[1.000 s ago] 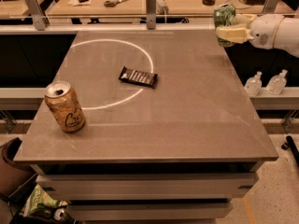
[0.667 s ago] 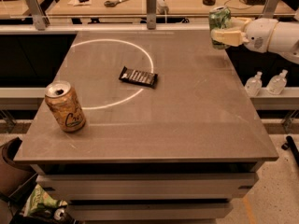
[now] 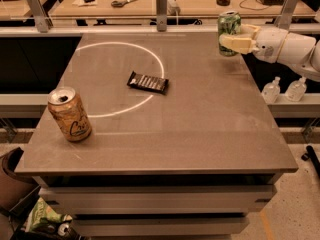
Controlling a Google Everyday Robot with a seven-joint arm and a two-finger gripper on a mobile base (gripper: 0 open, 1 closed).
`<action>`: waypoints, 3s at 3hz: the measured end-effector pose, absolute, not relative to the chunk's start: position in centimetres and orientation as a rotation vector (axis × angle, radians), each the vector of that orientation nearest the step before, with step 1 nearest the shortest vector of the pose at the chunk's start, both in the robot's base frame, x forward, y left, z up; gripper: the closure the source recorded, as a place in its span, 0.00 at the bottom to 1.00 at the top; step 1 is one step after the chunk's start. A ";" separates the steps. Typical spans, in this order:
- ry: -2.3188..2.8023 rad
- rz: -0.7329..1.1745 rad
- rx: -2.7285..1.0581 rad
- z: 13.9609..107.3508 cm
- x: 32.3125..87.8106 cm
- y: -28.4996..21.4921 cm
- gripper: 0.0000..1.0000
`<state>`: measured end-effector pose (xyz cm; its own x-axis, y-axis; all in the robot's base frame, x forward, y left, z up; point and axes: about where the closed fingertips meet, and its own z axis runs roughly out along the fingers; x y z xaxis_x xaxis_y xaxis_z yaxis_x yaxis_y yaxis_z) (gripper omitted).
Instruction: Place green can upright
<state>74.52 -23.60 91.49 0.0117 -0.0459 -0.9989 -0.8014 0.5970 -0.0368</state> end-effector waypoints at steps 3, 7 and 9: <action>1.412 0.752 -0.724 90.8 74.8 -22.8 1.00; 1.370 0.726 -0.695 88.7 76.5 -22.3 1.00; 1.333 0.707 -0.668 88.2 77.2 -22.9 1.00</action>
Offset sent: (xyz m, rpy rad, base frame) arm -0.0017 -0.0024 -0.0069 0.0723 -0.0052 0.0042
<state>77.19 -22.92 88.24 0.0975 0.0737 -0.9925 -0.7801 0.6249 -0.0302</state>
